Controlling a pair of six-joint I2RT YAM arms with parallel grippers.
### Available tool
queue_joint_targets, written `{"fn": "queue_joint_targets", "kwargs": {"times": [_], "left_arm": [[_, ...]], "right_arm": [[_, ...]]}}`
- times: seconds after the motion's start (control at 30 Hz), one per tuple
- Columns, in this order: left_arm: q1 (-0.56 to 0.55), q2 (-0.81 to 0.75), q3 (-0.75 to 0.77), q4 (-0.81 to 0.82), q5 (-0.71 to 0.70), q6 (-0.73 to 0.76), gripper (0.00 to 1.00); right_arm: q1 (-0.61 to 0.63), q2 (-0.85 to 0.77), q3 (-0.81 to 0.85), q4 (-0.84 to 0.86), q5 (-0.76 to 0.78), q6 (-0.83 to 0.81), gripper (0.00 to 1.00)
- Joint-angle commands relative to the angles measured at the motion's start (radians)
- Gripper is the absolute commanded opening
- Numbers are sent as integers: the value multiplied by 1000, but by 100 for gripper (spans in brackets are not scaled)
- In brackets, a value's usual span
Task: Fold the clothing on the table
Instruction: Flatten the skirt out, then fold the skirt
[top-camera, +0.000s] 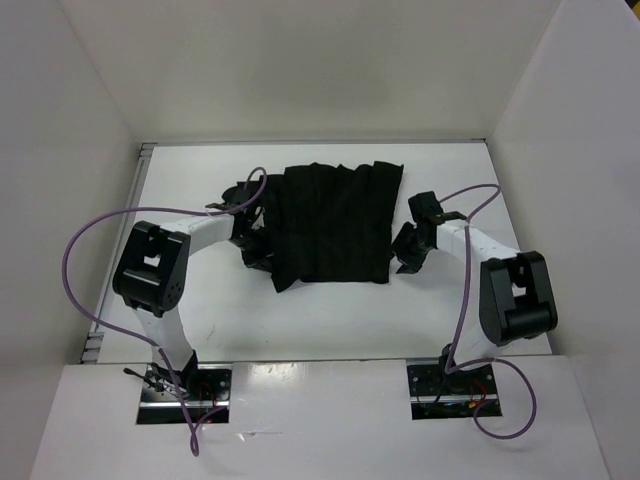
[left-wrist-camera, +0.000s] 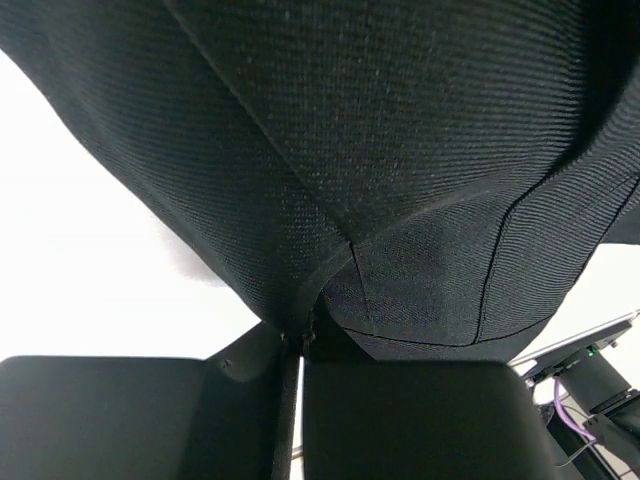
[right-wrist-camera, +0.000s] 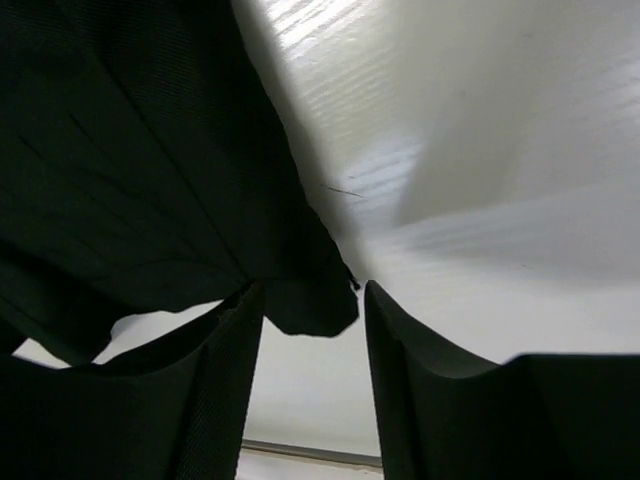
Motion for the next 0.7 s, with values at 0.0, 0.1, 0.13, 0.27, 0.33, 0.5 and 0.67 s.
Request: {"fn": "queue_joint_targets", "kwargs": {"times": [0.0,0.1,0.13,0.27,0.33,0.5,0.67], "left_arm": [[15,-32,23,13,6,29,0],[15,-14,23,13,6,29,0],[25,-13,23,4,6,40,0],[48,-4,23,4,6,49,0],[59,-4,23,4,6,49,0],[101,28,32,4,15,69,0],[148,98,52,4,6,100,0]], "right_arm": [[25,35,-15,96,-21,27,49],[48,93,-15,128,-30,27,47],[64,121,-15,128,-30,27,45],[100,167,-27,128,-30,38,40],[101,167,-36,128,-21,38,35],[101,158,-29,55,121,47,0],[101,147,66,-48,298,38,0]]}}
